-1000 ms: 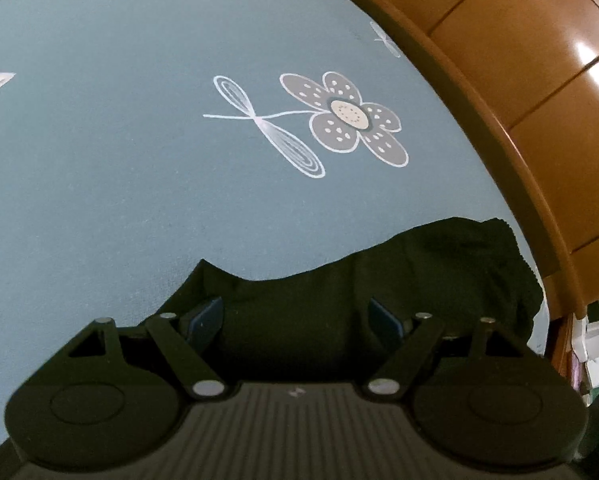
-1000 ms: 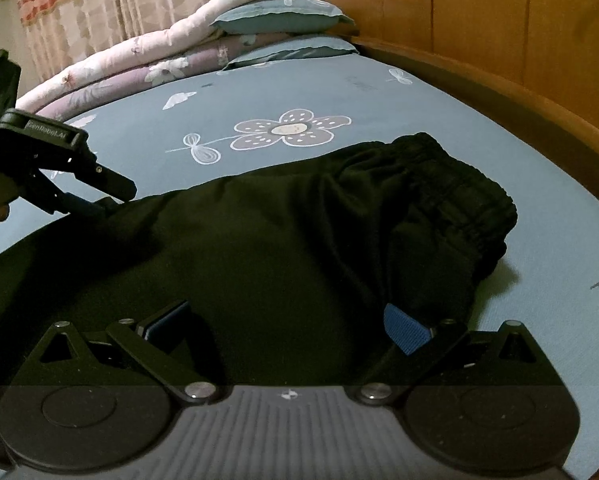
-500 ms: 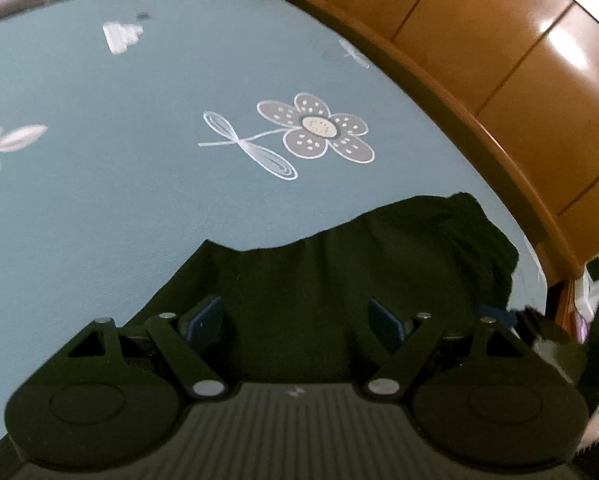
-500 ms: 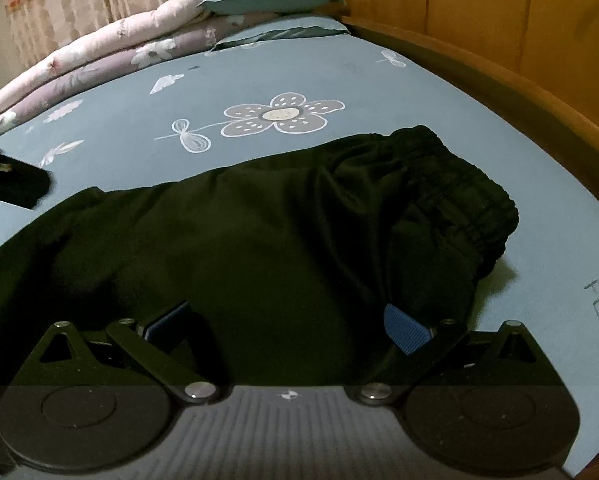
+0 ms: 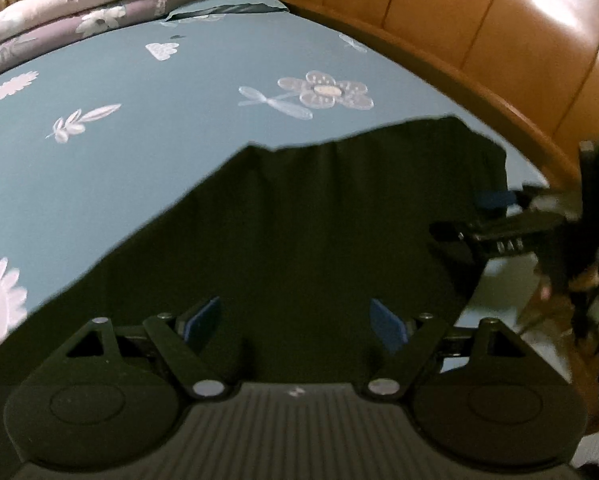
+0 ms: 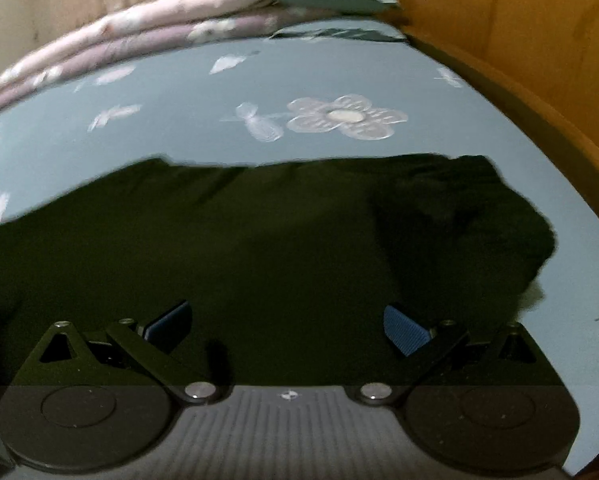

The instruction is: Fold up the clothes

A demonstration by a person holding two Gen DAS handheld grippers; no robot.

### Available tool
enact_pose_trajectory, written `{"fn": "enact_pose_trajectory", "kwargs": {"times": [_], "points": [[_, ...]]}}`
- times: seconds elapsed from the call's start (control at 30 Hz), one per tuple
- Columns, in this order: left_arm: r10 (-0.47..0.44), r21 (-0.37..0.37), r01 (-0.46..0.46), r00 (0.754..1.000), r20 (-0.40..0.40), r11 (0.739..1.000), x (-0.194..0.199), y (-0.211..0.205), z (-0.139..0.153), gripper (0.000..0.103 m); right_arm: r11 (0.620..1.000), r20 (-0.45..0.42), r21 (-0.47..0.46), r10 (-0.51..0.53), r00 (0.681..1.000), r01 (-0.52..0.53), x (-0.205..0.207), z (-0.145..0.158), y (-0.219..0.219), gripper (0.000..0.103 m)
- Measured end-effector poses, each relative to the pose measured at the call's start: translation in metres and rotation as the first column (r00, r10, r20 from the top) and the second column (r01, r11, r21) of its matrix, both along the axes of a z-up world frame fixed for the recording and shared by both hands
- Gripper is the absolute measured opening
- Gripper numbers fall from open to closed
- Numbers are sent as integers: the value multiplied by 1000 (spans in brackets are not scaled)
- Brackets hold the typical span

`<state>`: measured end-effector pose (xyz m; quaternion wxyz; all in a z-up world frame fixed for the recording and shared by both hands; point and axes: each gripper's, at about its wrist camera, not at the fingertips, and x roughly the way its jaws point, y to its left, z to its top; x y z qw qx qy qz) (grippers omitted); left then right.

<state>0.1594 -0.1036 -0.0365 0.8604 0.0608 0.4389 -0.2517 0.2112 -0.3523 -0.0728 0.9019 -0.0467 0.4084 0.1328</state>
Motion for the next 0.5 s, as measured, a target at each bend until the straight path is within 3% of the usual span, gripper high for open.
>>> {"fn": "enact_pose_trajectory", "kwargs": {"times": [0.17,0.33,0.5], "points": [[-9,66,6,998,56,998,-35,0,-20,82,985,6,-146,91,996,-89,-20,-17,26,103],[-27,133,13,994,103,991,-62,-4,-37,82,983,37,-161,97,995,-90,-39,-15,18,103],[-10,120,6,999,30,993,-68,3,-57,83,975,55,-187,132,990,-120,-47,-3,26,103]]}}
